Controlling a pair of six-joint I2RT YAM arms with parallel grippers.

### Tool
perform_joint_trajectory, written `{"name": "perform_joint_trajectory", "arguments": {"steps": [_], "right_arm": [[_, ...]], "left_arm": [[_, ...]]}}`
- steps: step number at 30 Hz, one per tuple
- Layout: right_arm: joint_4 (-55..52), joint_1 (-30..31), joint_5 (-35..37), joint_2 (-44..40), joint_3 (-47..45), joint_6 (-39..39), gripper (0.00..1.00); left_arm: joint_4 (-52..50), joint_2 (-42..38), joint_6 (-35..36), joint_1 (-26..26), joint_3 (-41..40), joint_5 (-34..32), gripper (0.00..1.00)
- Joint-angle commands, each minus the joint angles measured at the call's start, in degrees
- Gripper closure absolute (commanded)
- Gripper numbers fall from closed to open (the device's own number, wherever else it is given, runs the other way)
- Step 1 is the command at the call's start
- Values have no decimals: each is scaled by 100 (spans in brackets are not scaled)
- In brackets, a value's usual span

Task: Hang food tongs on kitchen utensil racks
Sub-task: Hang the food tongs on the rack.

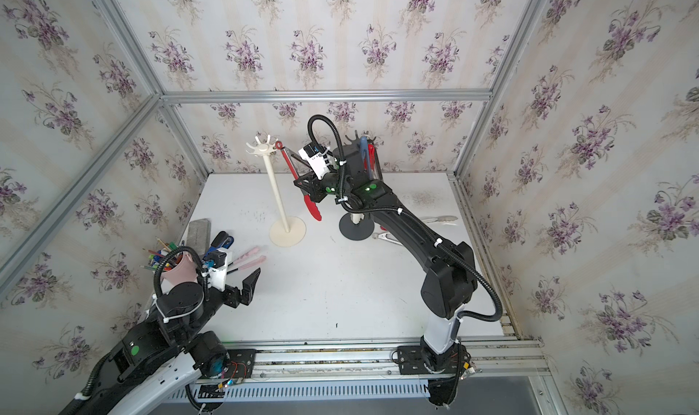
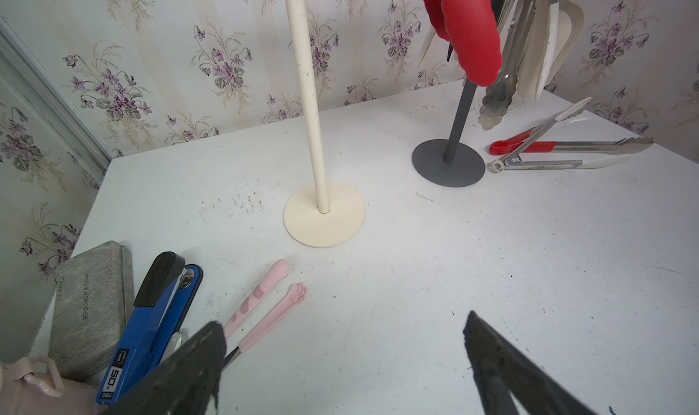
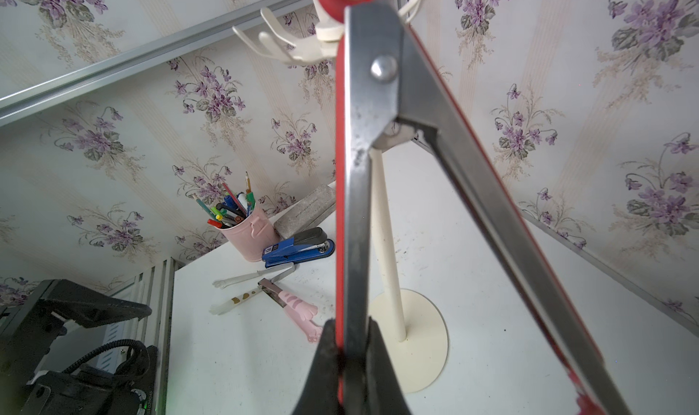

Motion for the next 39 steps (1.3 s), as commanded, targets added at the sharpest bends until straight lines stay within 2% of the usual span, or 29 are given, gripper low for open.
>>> {"name": "perform_joint_trajectory", "arguments": {"steps": [1, 17, 39], "right_arm": [[71, -10, -111, 59, 108, 17, 100], [-122, -20, -410, 291, 271, 43, 100], [-123, -19, -421, 317, 150, 69, 100]], "left_arm": [[107, 19, 9, 7, 7, 19, 1], [106, -3, 20, 7, 13, 11, 1], [112, 7, 9, -3, 14, 19, 1]]}}
